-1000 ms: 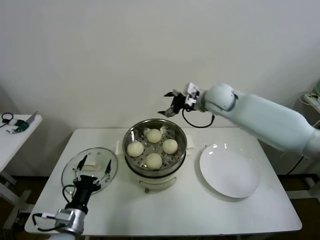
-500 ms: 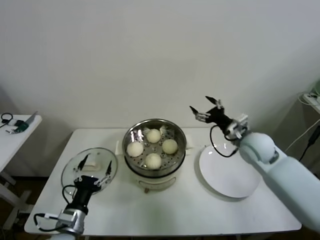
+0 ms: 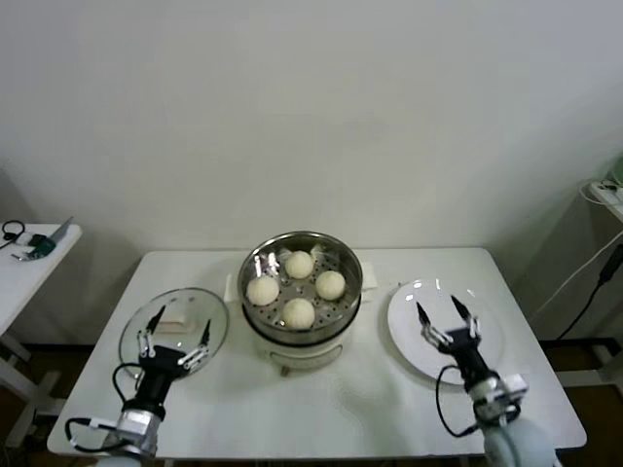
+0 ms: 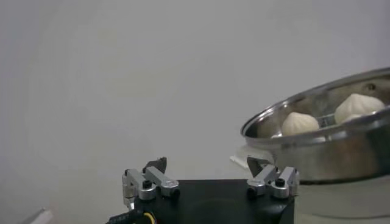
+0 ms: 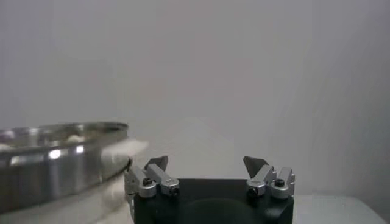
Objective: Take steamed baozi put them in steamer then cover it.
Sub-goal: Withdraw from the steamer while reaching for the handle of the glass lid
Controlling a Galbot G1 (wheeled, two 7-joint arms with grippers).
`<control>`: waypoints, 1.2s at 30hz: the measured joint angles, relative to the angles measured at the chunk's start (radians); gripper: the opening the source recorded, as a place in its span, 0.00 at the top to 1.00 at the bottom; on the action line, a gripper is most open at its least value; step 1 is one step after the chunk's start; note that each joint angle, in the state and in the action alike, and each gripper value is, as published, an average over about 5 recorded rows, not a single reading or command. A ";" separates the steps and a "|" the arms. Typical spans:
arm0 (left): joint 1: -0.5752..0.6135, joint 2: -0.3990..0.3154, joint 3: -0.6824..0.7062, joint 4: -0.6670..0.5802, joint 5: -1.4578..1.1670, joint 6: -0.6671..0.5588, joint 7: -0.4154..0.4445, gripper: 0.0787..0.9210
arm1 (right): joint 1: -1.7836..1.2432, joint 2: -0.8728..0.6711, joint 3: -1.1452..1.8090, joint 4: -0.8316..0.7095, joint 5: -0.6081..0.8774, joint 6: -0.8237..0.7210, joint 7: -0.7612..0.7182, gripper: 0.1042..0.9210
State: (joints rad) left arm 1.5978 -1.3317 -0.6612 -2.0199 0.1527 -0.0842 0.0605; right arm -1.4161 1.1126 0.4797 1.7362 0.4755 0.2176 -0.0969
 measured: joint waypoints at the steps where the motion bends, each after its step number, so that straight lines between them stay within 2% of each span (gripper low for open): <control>1: -0.002 0.004 -0.002 0.005 0.012 -0.003 -0.004 0.12 | -0.025 0.018 0.012 -0.001 -0.009 0.018 -0.003 0.12; 6: -0.016 0.030 -0.016 0.041 0.131 -0.015 -0.045 0.12 | -0.111 0.095 0.054 -0.008 -0.042 0.092 -0.011 0.12; 11: -0.042 0.066 -0.022 0.108 0.342 -0.021 -0.128 0.12 | -0.161 0.149 0.078 -0.018 -0.064 0.137 -0.014 0.12; 22: -0.155 0.097 -0.005 0.385 0.768 -0.039 -0.317 0.12 | -0.202 0.219 0.105 -0.019 -0.091 0.186 -0.009 0.12; 36: -0.283 0.097 0.020 0.612 1.008 -0.041 -0.411 0.12 | -0.229 0.257 0.122 -0.012 -0.100 0.214 -0.001 0.12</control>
State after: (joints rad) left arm 1.3148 -1.2347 -0.6415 -1.4081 1.1607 -0.1255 -0.3507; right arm -1.6447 1.3693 0.6015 1.7242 0.3757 0.4315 -0.0979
